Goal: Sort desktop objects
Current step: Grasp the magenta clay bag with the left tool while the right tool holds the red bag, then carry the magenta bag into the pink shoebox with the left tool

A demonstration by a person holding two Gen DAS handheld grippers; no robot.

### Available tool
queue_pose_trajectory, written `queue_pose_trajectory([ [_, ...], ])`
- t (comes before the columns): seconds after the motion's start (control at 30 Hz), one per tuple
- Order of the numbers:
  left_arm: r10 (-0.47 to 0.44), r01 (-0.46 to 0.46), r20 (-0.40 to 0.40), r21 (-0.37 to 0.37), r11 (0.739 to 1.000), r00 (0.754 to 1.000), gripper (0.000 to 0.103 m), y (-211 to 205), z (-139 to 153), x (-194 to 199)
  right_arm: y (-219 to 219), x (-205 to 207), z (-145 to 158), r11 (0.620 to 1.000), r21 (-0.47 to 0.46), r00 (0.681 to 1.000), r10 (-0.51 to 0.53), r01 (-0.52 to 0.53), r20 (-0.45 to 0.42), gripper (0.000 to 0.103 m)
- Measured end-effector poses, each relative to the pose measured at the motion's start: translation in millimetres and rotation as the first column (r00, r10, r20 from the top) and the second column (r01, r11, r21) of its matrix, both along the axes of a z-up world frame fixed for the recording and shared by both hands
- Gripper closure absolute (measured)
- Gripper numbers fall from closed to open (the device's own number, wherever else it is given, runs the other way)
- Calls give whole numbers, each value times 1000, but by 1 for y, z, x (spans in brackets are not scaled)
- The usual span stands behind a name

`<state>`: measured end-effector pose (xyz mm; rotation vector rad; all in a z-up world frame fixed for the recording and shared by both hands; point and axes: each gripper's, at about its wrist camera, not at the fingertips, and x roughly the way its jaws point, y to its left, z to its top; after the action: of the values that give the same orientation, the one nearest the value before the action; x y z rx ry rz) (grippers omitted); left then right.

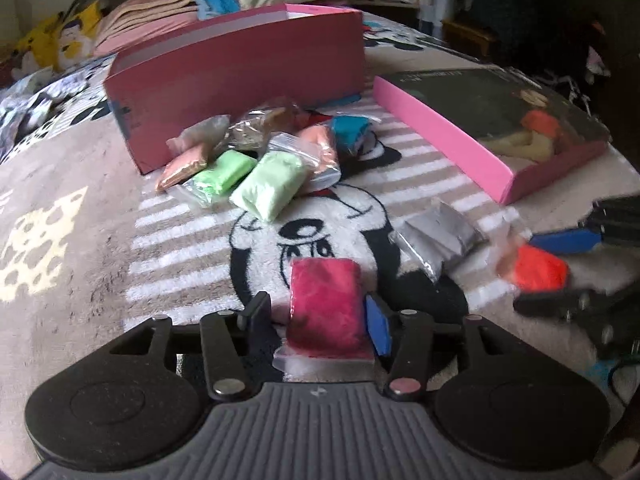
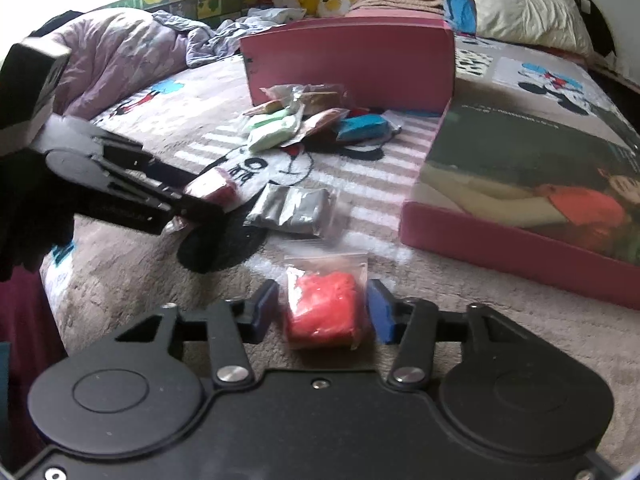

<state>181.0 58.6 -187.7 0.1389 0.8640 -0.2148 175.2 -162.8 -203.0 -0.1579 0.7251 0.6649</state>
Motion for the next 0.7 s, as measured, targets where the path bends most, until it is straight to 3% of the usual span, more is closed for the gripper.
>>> queue_pose_trajectory([
  [0.07, 18, -18, -4, -13, 1000, 1000, 54, 2, -1, -1, 2, -2, -2, 1000, -18, 1000, 12, -12, 15, 49],
  [0.13, 18, -18, -1, -7, 1000, 1000, 64, -1, 0, -3, 0, -2, -3, 1000, -14, 1000, 17, -16, 16, 50],
  [0.27, 37, -37, 5, 3, 999, 999, 65, -5, 8, -6, -7, -1, -3, 1000, 4, 1000, 4, -4, 18, 63],
  [0.53, 73, -71, 65, -41, 997, 995, 65, -1, 46, -3, -15, -3, 2, 999, 54, 1000, 3, -4, 23, 64],
  [0.7, 85, -75, 130, -76, 994, 988, 65, 4, 77, 13, -13, 0, -5, 999, 35, 1000, 10, -10, 9, 64],
])
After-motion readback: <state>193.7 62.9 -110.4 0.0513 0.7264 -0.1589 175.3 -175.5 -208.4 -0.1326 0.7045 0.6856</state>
